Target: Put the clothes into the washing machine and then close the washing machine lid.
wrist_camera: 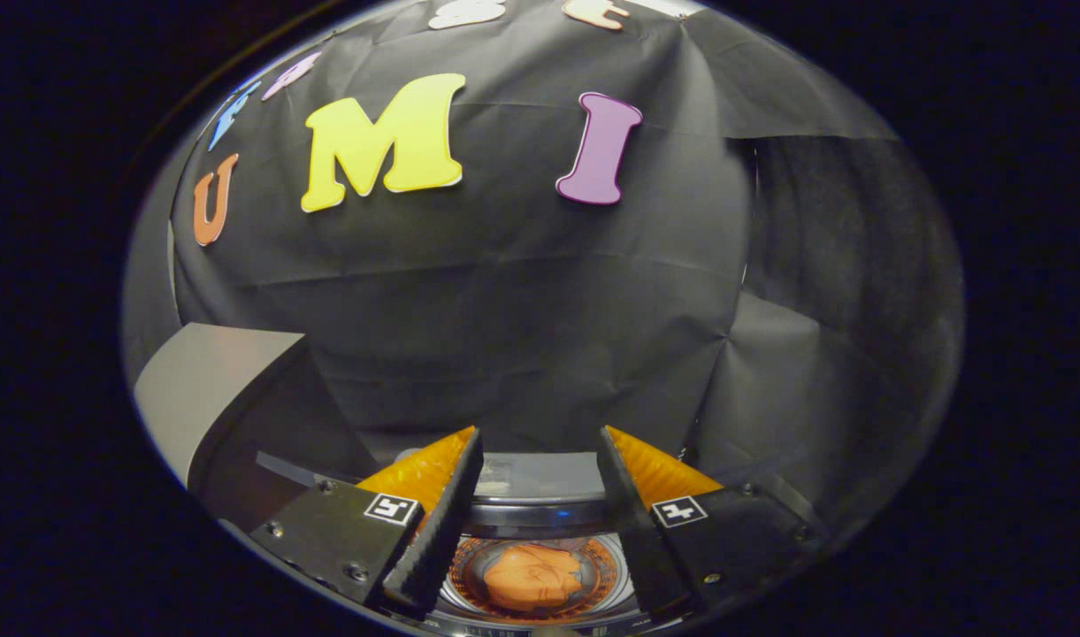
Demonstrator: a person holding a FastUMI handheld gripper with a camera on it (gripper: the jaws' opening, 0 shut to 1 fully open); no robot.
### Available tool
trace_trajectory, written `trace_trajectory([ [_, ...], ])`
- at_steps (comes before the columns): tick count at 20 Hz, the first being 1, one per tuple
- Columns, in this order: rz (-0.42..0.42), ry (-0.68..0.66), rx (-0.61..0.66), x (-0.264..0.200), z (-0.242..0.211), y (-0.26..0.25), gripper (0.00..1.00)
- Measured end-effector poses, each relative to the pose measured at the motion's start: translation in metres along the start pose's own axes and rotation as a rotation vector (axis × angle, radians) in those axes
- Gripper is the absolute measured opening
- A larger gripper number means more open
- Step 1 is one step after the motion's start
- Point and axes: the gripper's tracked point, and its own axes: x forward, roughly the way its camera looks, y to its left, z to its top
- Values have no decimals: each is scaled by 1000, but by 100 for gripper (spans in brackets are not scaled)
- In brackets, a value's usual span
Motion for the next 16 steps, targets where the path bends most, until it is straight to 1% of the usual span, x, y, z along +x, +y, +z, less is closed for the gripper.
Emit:
trace_trajectory([
  [7, 10, 17, 5, -2, -7, 5, 81],
  [10, 14, 82, -10, -3, -23, 6, 81],
  [11, 21, 107, -9, -10, -28, 6, 83],
  [16, 26, 174, -17, -22, -49, 3, 83],
])
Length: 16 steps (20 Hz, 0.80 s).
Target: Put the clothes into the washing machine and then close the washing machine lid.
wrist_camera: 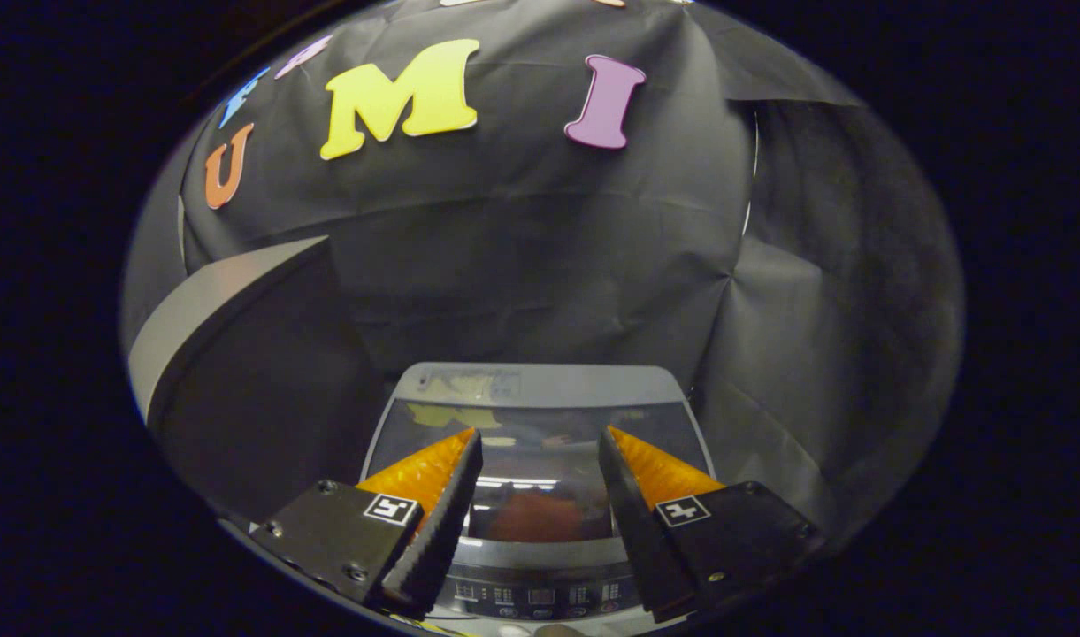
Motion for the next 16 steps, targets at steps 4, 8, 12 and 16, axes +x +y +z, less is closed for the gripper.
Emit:
trace_trajectory([
  [4, 1, 5, 1, -1, 0, -1, 83],
  [8, 0, 4, -3, -2, 0, -2, 83],
  [12, 5, -7, 1, -4, 2, -3, 83],
  [16, 1, -29, -2, -16, 1, -2, 83],
])
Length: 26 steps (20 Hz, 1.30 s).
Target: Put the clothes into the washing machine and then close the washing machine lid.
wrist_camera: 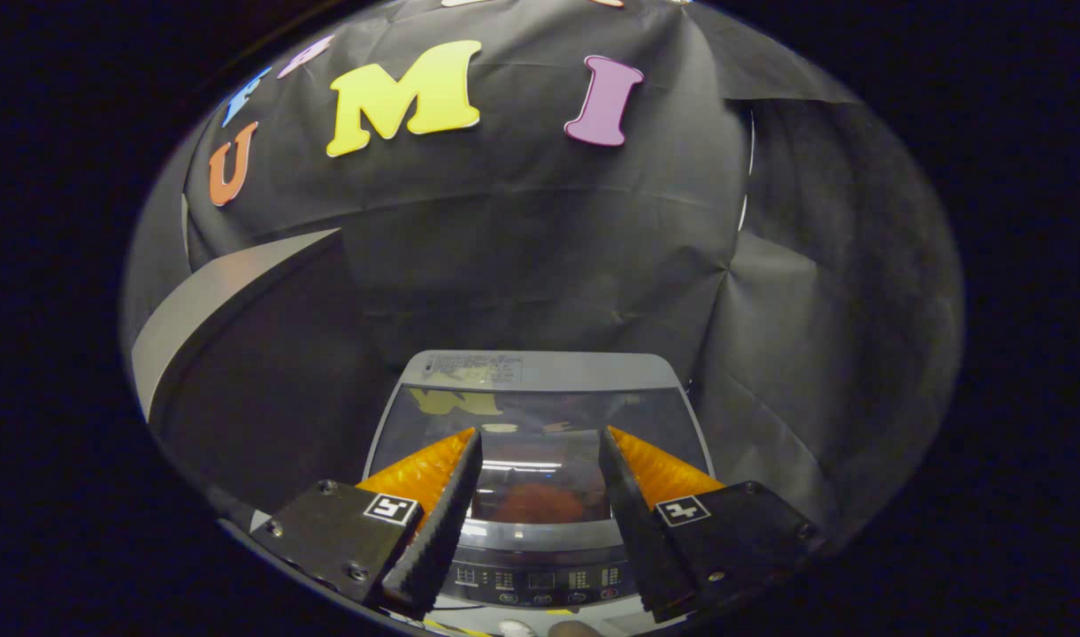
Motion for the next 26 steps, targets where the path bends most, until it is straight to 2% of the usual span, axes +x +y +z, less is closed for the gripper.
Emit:
trace_trajectory([
  [4, -5, -44, 14, -29, 0, 3, 83],
  [13, -61, -270, 79, -221, -21, 26, 83],
  [17, -68, -330, 55, -298, -51, 34, 100],
  [22, -40, -382, 17, -369, -90, 38, 100],
  [26, -16, -402, 20, -408, -126, 41, 100],
])
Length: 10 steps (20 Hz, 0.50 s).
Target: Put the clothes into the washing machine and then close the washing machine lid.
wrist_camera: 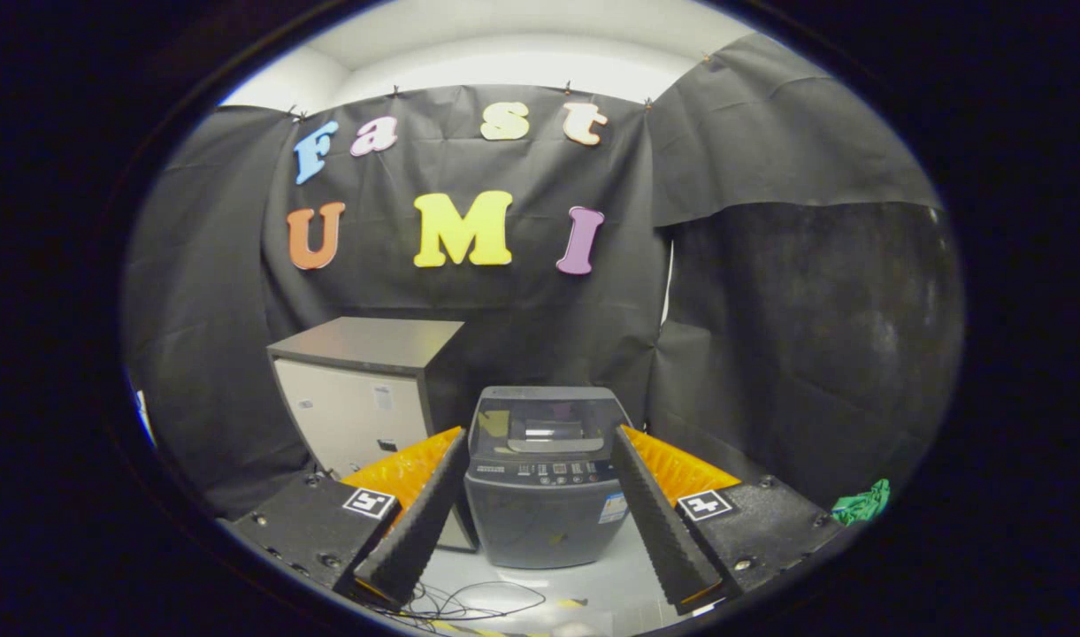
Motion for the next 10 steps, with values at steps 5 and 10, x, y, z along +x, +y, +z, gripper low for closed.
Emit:
trace_trajectory([
  [5, -22, -4, 20, -34, -21, -7, 100],
  [10, -65, 28, 57, -41, -38, -22, 100],
])
